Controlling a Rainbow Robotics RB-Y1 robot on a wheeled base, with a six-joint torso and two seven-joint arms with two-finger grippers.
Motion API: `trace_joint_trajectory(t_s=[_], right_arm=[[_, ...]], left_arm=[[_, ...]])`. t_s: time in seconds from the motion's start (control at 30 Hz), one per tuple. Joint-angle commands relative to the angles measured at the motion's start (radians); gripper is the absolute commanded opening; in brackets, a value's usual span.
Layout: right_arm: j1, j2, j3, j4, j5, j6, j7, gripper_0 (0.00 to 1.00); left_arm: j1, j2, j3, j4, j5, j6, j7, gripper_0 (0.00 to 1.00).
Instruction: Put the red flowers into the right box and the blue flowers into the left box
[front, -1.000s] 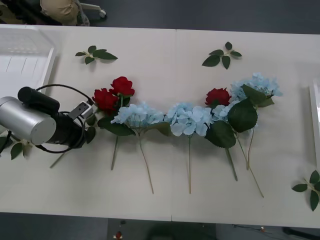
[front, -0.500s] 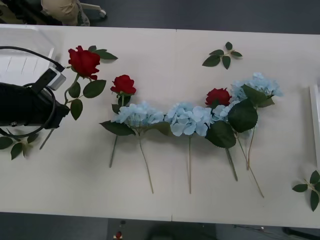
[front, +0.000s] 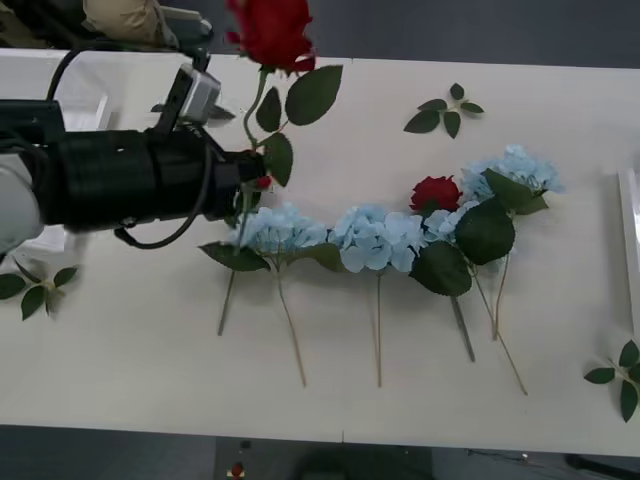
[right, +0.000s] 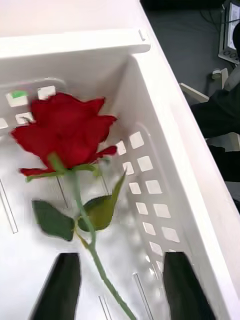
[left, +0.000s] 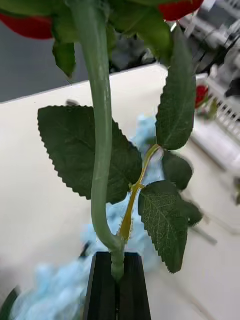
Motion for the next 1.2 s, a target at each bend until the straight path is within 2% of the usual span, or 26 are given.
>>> trace_joint_trajectory(t_s=[0.03, 0.13, 0.27, 0.4, 0.63, 0.73, 0.77, 0.9, 1.07, 1.2], right_arm=[[-0.010, -0.025, -0.008, -0.002, 0.001, -0.003, 0.066, 0.68], [-0.010, -0.023, -0.007, -0.002, -0.032, -0.003, 0.087, 0.74], [-0.007, -0.025, -0.004, -0.024, -0.099, 0.008, 0.183, 0.77], [0.043, -0.025, -0.007, -0.159, -0.150, 0.072, 0.262, 0.81], [0.329, -0.022, -0.067, -0.622, -0.302, 0.057, 0.377, 0.85], [0.431, -0.013, -0.096, -0.772, -0.360, 0.020, 0.394, 0.87], [0.487, 0.004, -0.123, -0.844, -0.394, -0.006, 0.402, 0.88], [0.603, 0.073, -0.185, -1.004, -0.475, -0.035, 0.423, 0.93], [0.708, 0.172, -0.221, -1.160, -0.593, -0.108, 0.483, 0.96], [0.729, 0.261, -0.223, -1.177, -0.748, -0.149, 0.623, 0.98]], left_arm=[[-0.032, -0.107, 0.011, 0.002, -0.007, -0.011, -0.012, 0.00], [-0.040, -0.188, -0.008, 0.005, -0.039, -0.011, -0.019, 0.00], [-0.046, -0.268, -0.048, 0.011, -0.133, -0.011, -0.023, 0.00], [-0.077, -0.351, -0.098, 0.070, -0.205, -0.014, -0.032, 0.00], [-0.155, -0.443, -0.200, 0.229, -0.243, -0.154, -0.055, 0.00], [-0.184, -0.461, -0.209, 0.268, -0.243, -0.160, -0.063, 0.00], [-0.187, -0.464, -0.209, 0.277, -0.245, -0.161, -0.069, 0.00], [-0.187, -0.464, -0.210, 0.278, -0.243, -0.161, -0.083, 0.00], [-0.186, -0.452, -0.209, 0.280, -0.208, -0.160, -0.100, 0.00], [-0.187, -0.417, -0.209, 0.278, -0.153, -0.160, -0.114, 0.00]])
